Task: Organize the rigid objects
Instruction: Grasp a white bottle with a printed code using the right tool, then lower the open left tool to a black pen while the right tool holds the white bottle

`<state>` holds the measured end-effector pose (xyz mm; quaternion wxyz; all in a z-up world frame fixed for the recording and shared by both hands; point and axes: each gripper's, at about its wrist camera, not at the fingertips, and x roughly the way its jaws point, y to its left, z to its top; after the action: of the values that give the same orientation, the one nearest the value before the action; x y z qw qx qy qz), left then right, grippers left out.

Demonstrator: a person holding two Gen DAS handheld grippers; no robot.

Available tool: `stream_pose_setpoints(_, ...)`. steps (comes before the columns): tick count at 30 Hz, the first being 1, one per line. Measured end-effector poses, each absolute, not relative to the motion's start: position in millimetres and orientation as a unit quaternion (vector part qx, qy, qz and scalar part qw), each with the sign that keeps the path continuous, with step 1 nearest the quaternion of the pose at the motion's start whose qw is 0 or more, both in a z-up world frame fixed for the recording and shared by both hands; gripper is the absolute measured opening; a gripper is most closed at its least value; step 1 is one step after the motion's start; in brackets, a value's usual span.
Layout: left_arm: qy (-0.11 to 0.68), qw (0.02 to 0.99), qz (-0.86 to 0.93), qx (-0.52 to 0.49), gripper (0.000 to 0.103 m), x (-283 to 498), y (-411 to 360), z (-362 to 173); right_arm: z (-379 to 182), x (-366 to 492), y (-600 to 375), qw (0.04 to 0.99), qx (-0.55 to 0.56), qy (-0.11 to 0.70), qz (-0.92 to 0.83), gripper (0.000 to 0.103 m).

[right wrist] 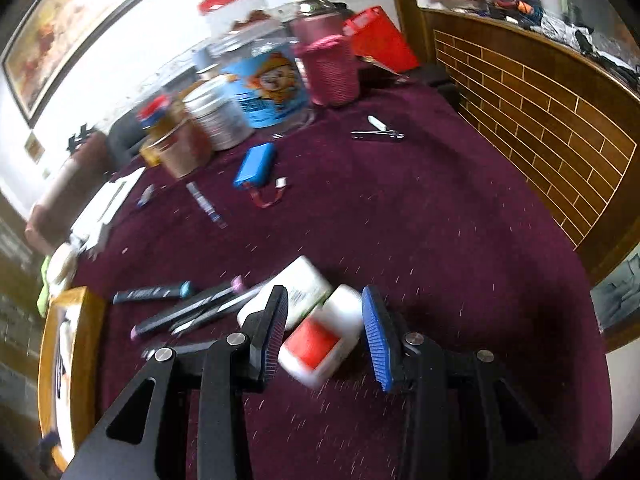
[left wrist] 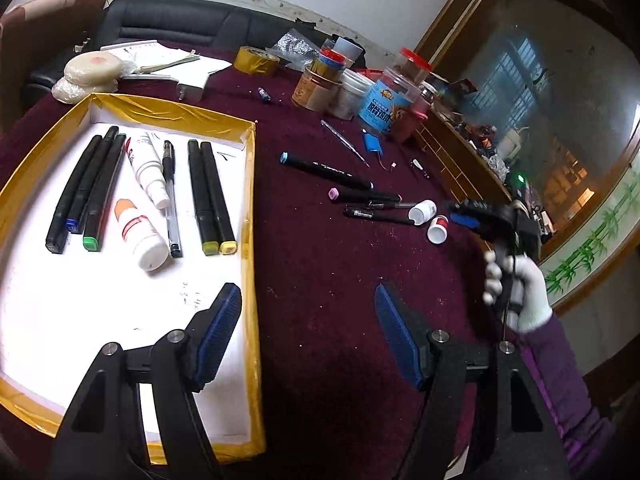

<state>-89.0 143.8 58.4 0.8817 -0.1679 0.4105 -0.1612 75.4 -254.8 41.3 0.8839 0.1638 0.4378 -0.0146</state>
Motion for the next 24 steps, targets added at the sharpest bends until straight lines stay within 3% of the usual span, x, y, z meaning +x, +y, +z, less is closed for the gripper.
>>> stream_pose_setpoints(9, 0.417, 0.883, -0.151, -0.154, 0.069, -95, 132, 57, 21, 106, -218, 0.864, 0.139, 0.483, 0.039, 0.037)
stream_pose_setpoints(24, 0.440, 0.868, -0.182, -0.141, 0.069, -102, 108, 44, 16, 1, -96, 0.829, 0.003, 0.492, 0.267, 0.037)
